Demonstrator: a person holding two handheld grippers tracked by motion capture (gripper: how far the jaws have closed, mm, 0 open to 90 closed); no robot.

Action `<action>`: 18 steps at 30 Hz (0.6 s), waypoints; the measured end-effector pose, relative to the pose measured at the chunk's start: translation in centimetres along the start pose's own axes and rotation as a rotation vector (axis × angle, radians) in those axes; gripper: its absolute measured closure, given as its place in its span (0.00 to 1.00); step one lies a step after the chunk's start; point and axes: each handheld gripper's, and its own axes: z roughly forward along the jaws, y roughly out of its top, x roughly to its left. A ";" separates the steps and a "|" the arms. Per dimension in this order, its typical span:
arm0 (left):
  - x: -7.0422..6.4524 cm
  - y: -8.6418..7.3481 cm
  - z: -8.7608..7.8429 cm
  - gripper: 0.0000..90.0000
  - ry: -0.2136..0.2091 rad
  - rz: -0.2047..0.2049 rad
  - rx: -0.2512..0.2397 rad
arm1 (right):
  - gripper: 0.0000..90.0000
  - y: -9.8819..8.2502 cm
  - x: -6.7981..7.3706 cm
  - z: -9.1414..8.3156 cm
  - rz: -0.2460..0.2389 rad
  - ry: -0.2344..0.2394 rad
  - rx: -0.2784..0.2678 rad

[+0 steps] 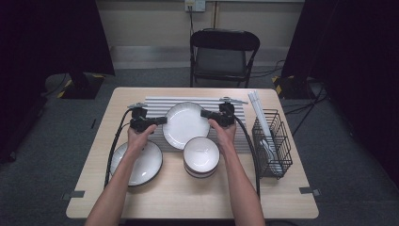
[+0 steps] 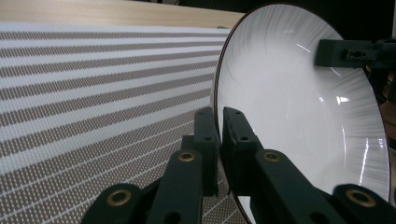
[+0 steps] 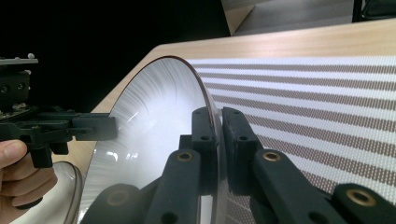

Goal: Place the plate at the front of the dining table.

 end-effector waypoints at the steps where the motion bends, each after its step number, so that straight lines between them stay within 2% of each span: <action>1: 0.0 -0.1 0.1 0.95 0.007 0.002 0.009 | 0.94 -0.1 -0.1 0.1 -0.001 -0.002 0.006; 7: 0.2 -0.4 0.6 0.94 0.014 0.004 0.027 | 0.94 -0.9 -0.7 0.5 0.022 0.000 0.009; 16: 0.5 -0.9 1.2 0.94 0.006 -0.007 0.048 | 0.94 -1.0 -0.7 0.6 0.008 -0.017 0.021; 18: 0.5 -1.0 1.2 0.92 0.006 0.002 0.054 | 0.94 -1.1 -0.7 0.6 0.010 -0.022 0.023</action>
